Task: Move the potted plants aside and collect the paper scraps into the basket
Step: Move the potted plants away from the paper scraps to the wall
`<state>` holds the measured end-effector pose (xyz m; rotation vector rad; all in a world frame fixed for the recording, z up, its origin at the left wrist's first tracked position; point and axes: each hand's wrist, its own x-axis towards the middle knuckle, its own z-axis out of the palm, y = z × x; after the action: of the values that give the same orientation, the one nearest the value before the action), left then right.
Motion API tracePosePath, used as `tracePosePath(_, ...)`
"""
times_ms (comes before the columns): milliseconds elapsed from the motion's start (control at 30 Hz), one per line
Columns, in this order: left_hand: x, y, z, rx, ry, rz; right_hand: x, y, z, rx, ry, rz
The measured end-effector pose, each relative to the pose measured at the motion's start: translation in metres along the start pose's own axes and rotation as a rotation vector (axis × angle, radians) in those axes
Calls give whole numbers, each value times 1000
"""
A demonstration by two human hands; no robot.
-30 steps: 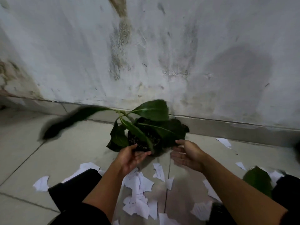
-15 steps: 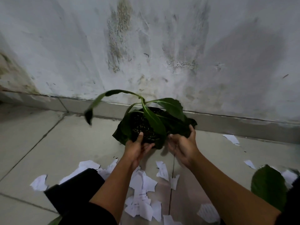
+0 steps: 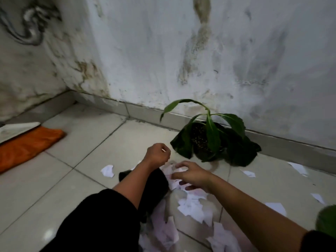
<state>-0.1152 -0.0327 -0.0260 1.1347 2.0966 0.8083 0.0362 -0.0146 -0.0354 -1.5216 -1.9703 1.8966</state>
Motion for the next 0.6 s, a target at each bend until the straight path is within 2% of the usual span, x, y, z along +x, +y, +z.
tracePosePath(100, -16, -26, -30, 335, 55, 24, 4, -13, 36, -220, -62, -102)
tracePosePath(200, -29, -59, -48, 506, 66, -146, 7, -18, 68, -400, -70, -154)
tracePosePath(300, -36, -81, -52, 362, -11, -294, 13, -13, 85, -432, 3, -162)
tracePosePath(433, -39, -77, -53, 168, 47, -278, 9, -9, 78, -312, 129, -192)
tracePosePath(600, -36, -58, -56, -17, 119, -246, 3, -1, 47, 125, 320, -23)
